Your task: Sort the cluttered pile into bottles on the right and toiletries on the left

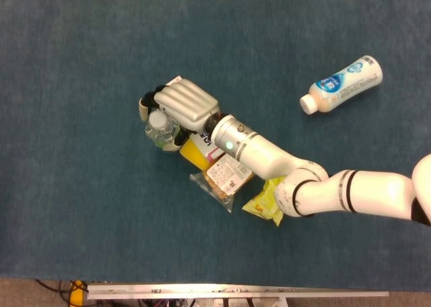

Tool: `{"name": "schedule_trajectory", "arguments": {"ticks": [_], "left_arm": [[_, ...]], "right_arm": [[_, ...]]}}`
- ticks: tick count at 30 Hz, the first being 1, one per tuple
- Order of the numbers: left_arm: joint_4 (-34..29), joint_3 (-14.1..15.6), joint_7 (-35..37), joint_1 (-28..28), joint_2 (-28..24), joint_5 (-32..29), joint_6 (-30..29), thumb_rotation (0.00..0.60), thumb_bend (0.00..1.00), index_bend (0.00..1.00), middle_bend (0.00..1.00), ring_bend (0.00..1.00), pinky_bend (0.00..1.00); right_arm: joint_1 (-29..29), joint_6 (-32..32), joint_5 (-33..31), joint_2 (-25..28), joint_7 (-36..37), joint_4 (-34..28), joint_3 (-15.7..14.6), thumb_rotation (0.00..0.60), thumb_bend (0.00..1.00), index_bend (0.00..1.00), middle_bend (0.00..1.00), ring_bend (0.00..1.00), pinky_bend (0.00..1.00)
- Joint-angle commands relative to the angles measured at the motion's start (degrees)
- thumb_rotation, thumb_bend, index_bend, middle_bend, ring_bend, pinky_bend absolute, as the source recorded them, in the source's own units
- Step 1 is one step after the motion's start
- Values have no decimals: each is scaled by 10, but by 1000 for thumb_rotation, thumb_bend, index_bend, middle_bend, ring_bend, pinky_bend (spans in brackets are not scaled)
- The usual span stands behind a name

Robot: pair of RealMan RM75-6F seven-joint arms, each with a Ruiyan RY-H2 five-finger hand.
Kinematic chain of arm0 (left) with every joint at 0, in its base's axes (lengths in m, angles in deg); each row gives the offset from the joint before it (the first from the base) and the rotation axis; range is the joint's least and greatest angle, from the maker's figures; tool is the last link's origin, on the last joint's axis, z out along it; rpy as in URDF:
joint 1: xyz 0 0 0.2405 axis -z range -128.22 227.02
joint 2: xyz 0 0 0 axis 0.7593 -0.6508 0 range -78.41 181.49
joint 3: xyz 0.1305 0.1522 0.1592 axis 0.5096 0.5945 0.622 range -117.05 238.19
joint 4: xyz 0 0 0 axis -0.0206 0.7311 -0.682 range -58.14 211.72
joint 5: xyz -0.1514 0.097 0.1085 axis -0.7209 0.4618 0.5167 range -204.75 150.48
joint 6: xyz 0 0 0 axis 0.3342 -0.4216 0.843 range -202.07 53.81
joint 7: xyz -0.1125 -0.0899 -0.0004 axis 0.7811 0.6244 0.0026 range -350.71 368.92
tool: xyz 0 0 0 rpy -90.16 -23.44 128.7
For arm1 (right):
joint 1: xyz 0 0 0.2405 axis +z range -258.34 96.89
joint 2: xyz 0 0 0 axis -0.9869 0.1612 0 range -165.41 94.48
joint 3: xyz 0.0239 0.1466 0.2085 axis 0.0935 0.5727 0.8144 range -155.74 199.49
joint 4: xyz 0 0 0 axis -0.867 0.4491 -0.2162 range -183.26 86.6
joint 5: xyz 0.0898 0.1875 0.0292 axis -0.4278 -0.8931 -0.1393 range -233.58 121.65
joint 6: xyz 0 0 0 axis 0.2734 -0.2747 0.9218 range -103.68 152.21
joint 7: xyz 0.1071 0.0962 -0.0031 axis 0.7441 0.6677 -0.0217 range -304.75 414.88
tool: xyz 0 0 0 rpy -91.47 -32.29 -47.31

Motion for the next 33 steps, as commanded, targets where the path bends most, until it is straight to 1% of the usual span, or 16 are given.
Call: {"name": "schedule_trajectory", "arguments": {"ticks": [1, 10, 11, 13, 17, 20, 28, 33], "left_arm": [[1, 0, 1, 0, 0, -1, 0, 600, 368, 168, 219, 189, 193], [0, -1, 0, -1, -1, -1, 1, 600, 368, 170, 223, 189, 193], [-1, -1, -1, -1, -1, -1, 2, 600, 368, 170, 223, 189, 193], [-1, 0, -1, -1, -1, -1, 3, 600, 369, 171, 224, 189, 193], [-1, 0, 0, -1, -2, -2, 4, 600, 369, 173, 225, 189, 193], [0, -1, 0, -1, -2, -4, 5, 600, 369, 174, 226, 189, 193], [2, -1, 0, -1, -1, -6, 7, 600, 368, 175, 228, 189, 193], [3, -2, 1, -1, -1, -6, 7, 600, 368, 175, 228, 189, 193]], "right_arm": [[-3, -2, 5, 1, 6, -1, 2, 600, 0, 431, 411, 347, 587], [-8, -3, 19, -4, 21, 3, 1, 600, 0, 455, 437, 428, 649], [-8, -3, 20, -6, 23, 6, 2, 600, 13, 463, 444, 438, 653], [-8, -6, 22, -10, 23, 11, 2, 600, 76, 479, 461, 460, 663], [-8, -13, 28, -19, 21, 23, 1, 600, 242, 539, 513, 504, 683], [-9, -16, 32, -24, 24, 29, 3, 600, 284, 563, 529, 523, 695], [-14, -21, 41, -19, 36, 26, 10, 600, 295, 570, 533, 542, 709], [-21, -27, 46, -7, 43, 13, 14, 600, 296, 570, 533, 547, 713]]}}
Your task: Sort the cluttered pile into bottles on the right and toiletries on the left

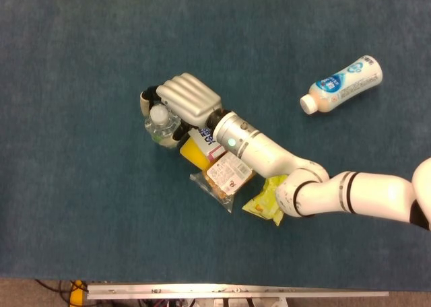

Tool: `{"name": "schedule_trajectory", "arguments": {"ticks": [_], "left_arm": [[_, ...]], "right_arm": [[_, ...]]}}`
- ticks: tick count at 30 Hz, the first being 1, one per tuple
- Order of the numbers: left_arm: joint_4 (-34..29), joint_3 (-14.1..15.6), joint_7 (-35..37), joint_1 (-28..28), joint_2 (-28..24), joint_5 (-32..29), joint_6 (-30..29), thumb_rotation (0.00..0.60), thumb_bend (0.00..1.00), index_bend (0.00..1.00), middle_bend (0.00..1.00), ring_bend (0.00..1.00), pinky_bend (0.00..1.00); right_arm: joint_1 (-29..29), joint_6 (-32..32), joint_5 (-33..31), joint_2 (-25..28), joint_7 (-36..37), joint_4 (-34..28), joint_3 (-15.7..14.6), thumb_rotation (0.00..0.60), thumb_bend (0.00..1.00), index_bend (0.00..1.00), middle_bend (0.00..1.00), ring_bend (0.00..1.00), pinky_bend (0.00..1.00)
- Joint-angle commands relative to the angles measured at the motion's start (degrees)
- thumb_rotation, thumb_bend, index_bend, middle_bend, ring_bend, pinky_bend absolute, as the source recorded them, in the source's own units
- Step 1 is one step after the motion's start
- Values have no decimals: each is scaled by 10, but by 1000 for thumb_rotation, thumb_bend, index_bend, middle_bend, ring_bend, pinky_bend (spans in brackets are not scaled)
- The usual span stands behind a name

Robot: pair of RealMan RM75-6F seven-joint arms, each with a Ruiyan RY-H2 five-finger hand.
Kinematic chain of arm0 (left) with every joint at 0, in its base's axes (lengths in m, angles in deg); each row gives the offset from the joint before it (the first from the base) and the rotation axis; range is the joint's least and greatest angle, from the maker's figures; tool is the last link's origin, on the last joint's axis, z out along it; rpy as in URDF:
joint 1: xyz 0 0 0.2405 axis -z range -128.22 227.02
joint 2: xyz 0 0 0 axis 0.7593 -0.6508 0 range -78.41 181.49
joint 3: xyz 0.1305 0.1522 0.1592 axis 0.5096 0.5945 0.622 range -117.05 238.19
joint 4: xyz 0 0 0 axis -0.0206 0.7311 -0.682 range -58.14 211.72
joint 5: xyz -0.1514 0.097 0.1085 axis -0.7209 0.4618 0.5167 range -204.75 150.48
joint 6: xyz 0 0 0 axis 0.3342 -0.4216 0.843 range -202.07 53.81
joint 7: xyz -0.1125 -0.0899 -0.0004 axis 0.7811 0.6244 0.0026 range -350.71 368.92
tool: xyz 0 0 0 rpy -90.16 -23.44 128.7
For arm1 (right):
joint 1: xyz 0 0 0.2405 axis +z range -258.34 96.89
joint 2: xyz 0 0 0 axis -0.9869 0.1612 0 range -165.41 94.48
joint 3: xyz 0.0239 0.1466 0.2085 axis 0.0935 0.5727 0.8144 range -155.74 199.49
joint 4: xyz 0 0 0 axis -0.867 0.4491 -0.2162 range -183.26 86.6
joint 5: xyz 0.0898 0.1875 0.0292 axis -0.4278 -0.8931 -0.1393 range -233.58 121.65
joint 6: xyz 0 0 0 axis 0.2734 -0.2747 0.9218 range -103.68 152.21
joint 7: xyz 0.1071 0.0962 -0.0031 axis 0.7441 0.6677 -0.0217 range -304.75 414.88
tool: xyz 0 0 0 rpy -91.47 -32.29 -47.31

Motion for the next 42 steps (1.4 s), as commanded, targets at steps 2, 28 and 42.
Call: {"name": "schedule_trajectory", "arguments": {"ticks": [2, 28, 42], "left_arm": [[0, 0, 0, -1, 0, 0, -1, 600, 368, 175, 228, 189, 193], [-13, -5, -24, 16, 11, 0, 21, 600, 368, 175, 229, 189, 193], [-23, -7, -42, 33, 23, 0, 45, 600, 369, 175, 229, 189, 193]], "right_arm": [[-7, -8, 7, 15, 4, -15, 4, 600, 294, 571, 533, 547, 713], [-135, -61, 37, 295, 28, -236, -15, 600, 278, 570, 533, 547, 713], [-242, -89, 129, 450, 99, -357, -98, 600, 275, 570, 533, 547, 713]]}}
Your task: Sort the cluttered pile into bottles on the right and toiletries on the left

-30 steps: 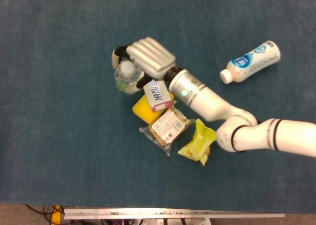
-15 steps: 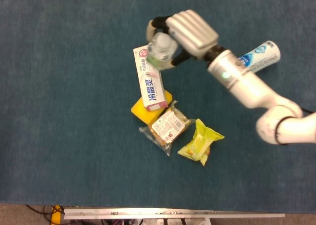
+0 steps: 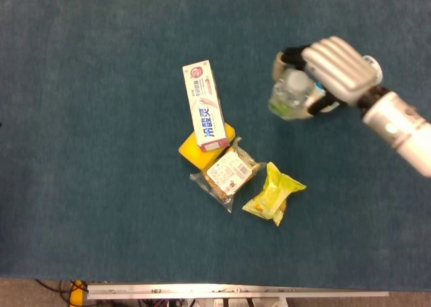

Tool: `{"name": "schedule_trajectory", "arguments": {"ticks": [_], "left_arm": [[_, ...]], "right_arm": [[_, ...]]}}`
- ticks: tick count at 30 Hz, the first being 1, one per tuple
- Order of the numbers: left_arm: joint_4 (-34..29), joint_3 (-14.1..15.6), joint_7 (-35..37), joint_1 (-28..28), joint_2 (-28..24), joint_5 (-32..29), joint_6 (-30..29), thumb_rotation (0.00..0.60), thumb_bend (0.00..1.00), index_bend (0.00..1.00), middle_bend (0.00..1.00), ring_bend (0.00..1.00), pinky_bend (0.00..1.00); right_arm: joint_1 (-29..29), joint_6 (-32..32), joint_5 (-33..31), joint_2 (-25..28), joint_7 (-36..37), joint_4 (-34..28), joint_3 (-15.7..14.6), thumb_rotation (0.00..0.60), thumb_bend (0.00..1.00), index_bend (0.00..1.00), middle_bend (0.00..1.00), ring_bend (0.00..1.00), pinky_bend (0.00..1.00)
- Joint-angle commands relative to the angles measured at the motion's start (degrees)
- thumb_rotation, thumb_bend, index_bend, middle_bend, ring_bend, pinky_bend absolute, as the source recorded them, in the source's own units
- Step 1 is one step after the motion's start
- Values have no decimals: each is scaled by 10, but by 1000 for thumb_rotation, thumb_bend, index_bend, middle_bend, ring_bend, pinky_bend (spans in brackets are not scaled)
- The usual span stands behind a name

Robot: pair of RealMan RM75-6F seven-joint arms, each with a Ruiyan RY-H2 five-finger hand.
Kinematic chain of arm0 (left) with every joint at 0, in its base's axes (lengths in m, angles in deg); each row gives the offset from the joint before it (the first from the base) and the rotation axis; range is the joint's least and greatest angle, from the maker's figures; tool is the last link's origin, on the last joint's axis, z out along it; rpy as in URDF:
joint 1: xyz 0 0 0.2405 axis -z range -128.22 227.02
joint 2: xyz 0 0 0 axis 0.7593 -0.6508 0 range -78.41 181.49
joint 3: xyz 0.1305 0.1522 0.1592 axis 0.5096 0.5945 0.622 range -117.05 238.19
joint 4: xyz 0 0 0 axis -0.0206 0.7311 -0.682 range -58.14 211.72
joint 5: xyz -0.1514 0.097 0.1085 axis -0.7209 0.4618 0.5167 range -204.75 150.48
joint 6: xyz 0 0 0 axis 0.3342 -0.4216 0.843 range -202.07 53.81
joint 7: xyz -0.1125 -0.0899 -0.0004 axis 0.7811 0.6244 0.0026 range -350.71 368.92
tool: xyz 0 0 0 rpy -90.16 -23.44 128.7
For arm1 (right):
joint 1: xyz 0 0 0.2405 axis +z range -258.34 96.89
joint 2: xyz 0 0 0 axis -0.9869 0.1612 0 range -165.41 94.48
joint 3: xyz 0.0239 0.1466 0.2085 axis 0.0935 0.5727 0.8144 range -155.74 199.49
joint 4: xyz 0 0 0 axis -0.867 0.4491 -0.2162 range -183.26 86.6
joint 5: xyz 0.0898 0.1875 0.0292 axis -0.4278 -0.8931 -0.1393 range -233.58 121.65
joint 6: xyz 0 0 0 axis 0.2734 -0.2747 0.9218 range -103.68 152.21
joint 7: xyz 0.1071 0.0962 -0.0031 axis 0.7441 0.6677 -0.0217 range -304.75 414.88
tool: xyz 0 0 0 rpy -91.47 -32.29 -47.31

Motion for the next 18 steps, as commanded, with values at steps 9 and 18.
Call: {"name": "schedule_trajectory", "arguments": {"ticks": [9, 18], "left_arm": [[-1, 0, -5, 7, 10, -5, 12, 600, 368, 175, 229, 189, 193], [1, 1, -5, 13, 18, -5, 19, 600, 368, 175, 229, 189, 193]], "right_arm": [[-56, -10, 55, 49, 34, 4, -66, 600, 267, 570, 533, 547, 713], [-63, 5, 64, 21, 47, 55, -84, 600, 260, 570, 533, 547, 713]]}}
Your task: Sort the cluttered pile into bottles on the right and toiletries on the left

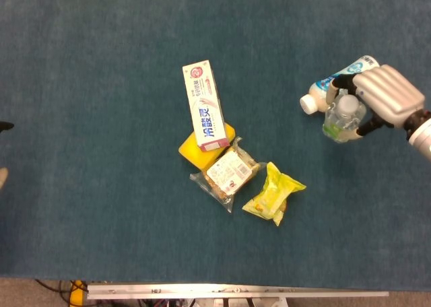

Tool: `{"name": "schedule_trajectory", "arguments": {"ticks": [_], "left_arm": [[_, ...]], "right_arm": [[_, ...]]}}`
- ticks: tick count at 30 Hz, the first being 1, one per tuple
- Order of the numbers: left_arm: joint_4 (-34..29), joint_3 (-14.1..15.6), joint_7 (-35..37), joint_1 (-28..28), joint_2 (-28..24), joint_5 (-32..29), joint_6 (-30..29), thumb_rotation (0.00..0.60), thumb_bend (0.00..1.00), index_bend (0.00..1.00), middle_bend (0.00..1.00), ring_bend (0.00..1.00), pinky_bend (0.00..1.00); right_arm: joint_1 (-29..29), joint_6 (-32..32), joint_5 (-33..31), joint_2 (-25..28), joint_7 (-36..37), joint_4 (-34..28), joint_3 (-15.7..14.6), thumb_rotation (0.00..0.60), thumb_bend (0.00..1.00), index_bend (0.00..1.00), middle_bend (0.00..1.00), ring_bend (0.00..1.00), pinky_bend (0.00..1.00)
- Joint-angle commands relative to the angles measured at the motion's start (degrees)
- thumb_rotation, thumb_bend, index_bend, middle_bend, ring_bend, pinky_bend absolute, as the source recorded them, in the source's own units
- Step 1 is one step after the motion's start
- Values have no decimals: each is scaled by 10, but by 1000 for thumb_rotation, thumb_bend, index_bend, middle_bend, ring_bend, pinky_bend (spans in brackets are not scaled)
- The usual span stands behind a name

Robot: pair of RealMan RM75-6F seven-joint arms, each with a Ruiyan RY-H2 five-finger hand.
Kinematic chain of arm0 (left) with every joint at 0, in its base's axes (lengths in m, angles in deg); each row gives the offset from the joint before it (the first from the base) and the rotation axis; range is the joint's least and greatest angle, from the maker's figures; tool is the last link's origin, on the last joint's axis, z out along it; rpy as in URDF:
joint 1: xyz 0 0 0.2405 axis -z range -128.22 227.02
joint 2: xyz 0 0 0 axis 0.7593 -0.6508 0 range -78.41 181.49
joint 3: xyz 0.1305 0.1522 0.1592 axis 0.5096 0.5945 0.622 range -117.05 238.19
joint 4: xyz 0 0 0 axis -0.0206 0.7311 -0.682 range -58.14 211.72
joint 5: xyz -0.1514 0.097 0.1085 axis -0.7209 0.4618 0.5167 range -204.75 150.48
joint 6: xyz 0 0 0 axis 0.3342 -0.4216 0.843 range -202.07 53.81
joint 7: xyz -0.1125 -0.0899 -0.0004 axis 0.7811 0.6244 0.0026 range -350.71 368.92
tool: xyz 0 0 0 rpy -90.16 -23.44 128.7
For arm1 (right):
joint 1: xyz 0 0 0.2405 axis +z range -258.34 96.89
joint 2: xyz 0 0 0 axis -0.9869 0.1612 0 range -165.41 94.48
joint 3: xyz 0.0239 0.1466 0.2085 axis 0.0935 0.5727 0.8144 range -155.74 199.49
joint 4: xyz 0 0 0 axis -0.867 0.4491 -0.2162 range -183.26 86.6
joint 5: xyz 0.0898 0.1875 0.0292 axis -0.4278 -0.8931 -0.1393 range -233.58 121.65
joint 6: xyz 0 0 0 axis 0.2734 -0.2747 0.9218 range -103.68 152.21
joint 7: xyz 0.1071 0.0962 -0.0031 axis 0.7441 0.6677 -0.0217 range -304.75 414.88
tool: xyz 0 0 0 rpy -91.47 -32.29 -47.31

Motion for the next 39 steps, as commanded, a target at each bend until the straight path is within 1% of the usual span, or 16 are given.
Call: {"name": "schedule_trajectory", "arguments": {"ticks": [1, 6, 9, 12, 16, 18, 19, 25, 31, 36, 39], "left_arm": [[0, 1, -1, 0, 1, -1, 1, 600, 368, 175, 229, 189, 193], [4, 1, 1, 0, 4, -7, 3, 600, 368, 175, 229, 189, 193], [5, 1, 2, 2, 5, -7, 6, 600, 368, 175, 229, 189, 193], [6, 1, 2, 4, 6, -7, 6, 600, 368, 175, 229, 189, 193], [5, 1, 1, 5, 6, -7, 6, 600, 368, 175, 229, 189, 193], [5, 1, 0, 5, 7, -7, 7, 600, 368, 175, 229, 189, 193], [5, 1, -1, 6, 7, -7, 7, 600, 368, 175, 229, 189, 193], [1, 1, -4, 7, 4, -8, 7, 600, 369, 175, 229, 189, 193], [0, -4, -8, 16, -1, -2, 9, 600, 368, 175, 229, 189, 193], [4, -9, -3, 36, -2, 10, 25, 600, 369, 175, 229, 189, 193], [12, -16, 16, 63, 1, 26, 49, 600, 369, 175, 229, 189, 193]], "right_arm": [[-1, 7, 6, -10, 5, 13, -5, 600, 259, 571, 533, 547, 713], [0, 19, 11, -18, 13, 31, -12, 600, 259, 570, 530, 543, 713], [2, 26, 17, -18, 18, 37, -15, 600, 259, 557, 504, 507, 706], [6, 33, 27, -11, 27, 36, -18, 600, 261, 457, 449, 448, 660], [9, 37, 36, 0, 41, 33, -19, 600, 266, 273, 379, 390, 607], [9, 37, 40, 5, 47, 32, -19, 600, 269, 218, 355, 370, 581], [9, 35, 42, 7, 49, 32, -19, 600, 270, 208, 350, 364, 572], [4, 22, 50, 18, 70, 29, -17, 600, 273, 165, 336, 347, 556], [-7, -11, 66, 45, 99, 11, -11, 600, 279, 162, 335, 346, 555], [-14, -27, 73, 71, 118, -6, -8, 600, 283, 162, 335, 346, 554], [-18, -37, 76, 84, 126, -16, -6, 600, 285, 162, 335, 346, 554]]}}
